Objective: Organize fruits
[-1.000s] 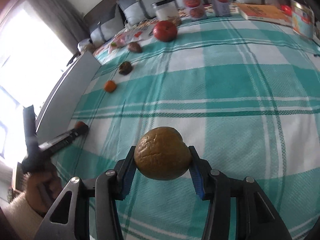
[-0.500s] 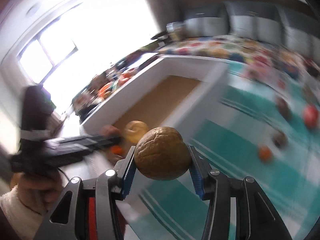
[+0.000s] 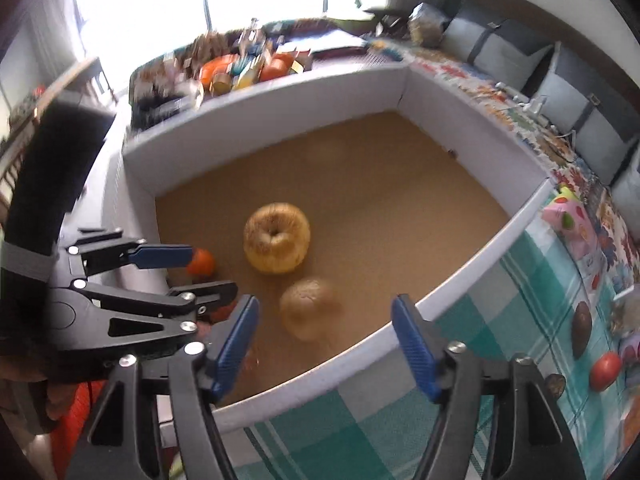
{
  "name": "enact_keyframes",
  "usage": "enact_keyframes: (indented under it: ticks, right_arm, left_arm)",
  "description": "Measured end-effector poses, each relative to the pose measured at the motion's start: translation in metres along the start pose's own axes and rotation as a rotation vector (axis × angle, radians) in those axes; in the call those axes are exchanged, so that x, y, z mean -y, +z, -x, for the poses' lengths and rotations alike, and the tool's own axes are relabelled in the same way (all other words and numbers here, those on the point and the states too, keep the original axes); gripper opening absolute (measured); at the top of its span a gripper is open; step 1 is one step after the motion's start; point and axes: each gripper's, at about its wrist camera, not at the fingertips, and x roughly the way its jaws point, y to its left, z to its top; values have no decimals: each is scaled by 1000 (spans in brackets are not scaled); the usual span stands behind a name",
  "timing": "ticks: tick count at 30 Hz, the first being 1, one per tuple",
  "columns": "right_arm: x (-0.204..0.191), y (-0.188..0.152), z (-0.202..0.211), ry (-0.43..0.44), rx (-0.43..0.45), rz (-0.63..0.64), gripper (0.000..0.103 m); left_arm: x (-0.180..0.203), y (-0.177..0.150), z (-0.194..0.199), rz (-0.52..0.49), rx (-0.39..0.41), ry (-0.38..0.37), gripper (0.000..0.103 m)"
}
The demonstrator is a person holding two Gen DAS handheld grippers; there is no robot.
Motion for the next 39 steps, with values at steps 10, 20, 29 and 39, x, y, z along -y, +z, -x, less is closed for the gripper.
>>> enact_keyframes:
  ticks: [10,20,29,39]
  right_arm:
    - [105,-149,58,-141,164,-379,103]
    - [224,-390,107,-548,77,-779,103]
    - [249,-423,112,-605,43,-877,103]
    - [251,-425,109,-603,45,-881,103]
  left_arm:
    - [111,-57,56,-242,189,-145,86]
    - [269,-146,-46,-620,56,-198,87]
    - [302,-147,-112,-640,152,-148,90]
    - [301,-144,-118,-615,137,-150,96]
